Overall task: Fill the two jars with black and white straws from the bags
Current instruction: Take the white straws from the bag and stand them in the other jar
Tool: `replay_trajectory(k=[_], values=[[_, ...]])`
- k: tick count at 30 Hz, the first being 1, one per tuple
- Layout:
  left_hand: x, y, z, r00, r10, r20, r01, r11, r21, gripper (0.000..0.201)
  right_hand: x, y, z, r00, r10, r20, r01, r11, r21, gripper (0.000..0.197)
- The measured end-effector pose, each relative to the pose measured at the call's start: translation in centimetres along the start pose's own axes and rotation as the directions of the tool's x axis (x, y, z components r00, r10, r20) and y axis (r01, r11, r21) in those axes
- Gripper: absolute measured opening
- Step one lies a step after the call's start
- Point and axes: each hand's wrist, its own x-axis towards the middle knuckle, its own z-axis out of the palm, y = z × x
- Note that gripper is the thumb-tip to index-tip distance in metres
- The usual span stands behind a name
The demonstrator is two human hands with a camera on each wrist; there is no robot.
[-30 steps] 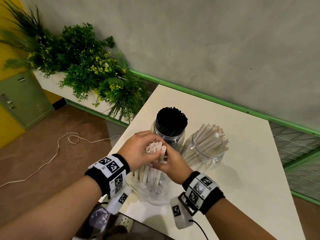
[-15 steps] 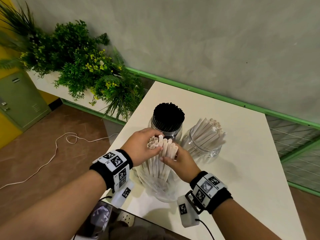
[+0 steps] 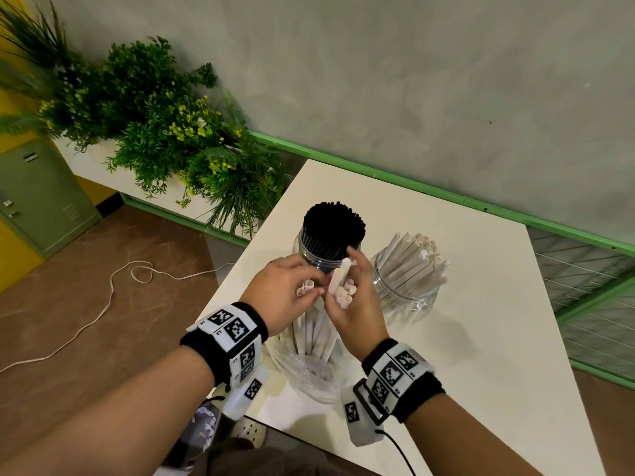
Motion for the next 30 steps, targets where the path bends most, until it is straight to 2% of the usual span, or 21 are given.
replay_trajectory(k=[2, 5, 11, 14, 18, 21, 24, 28, 30], values=[[0.0, 0.2, 0.0, 1.0, -0.006, 0.018, 0.006, 1.0, 0.025, 0.026, -0.1, -0.1, -0.1, 0.993, -0.117, -0.007, 0.114, 0.978, -0.173, 0.08], [-0.1, 0.5, 0.1, 1.0, -0.017, 0.01, 0.017, 0.999, 0.037, 0.026, 0.2, -0.4, -0.5, 0.978, -0.206, 0.021, 0.204, 0.94, -0.273, 0.074], [-0.3, 0.6, 0.4, 0.999, -0.034, -0.003, 0.034, 0.997, 0.073, 0.017, 0.3, -2.3, -1.6, 0.972, -0.228, -0.063, 0.208, 0.951, -0.229, 0.058], [-0.2, 0.6, 0.3, 0.999, -0.037, -0.001, 0.037, 0.996, 0.08, 0.015, 1.4, -4.0, -2.6, 0.968, -0.234, -0.093, 0.21, 0.954, -0.213, 0.063], [0.5, 0.9, 0.0, 0.999, -0.05, 0.011, 0.048, 0.995, 0.084, 0.015, 4.2, -7.0, -5.0, 0.974, -0.194, -0.119, 0.186, 0.98, -0.071, 0.067], [0.9, 1.0, 0.0, 0.998, -0.065, 0.019, 0.063, 0.993, 0.097, 0.016, 5.7, -9.4, -7.7, 0.958, -0.212, -0.191, 0.219, 0.976, 0.015, 0.067], [1.1, 1.1, 0.0, 0.998, -0.058, 0.013, 0.056, 0.994, 0.09, 0.016, 6.3, -11.0, -10.6, 0.917, -0.255, -0.308, 0.269, 0.963, 0.004, 0.068], [1.3, 1.1, 0.0, 0.998, -0.065, 0.026, 0.061, 0.992, 0.108, 0.016, 6.6, -11.7, -13.3, 0.789, -0.36, -0.498, 0.385, 0.921, -0.056, 0.068], [1.3, 1.2, 0.1, 0.998, -0.066, 0.024, 0.063, 0.993, 0.104, 0.016, 6.6, -11.2, -13.7, 0.734, -0.404, -0.547, 0.401, 0.907, -0.131, 0.067]])
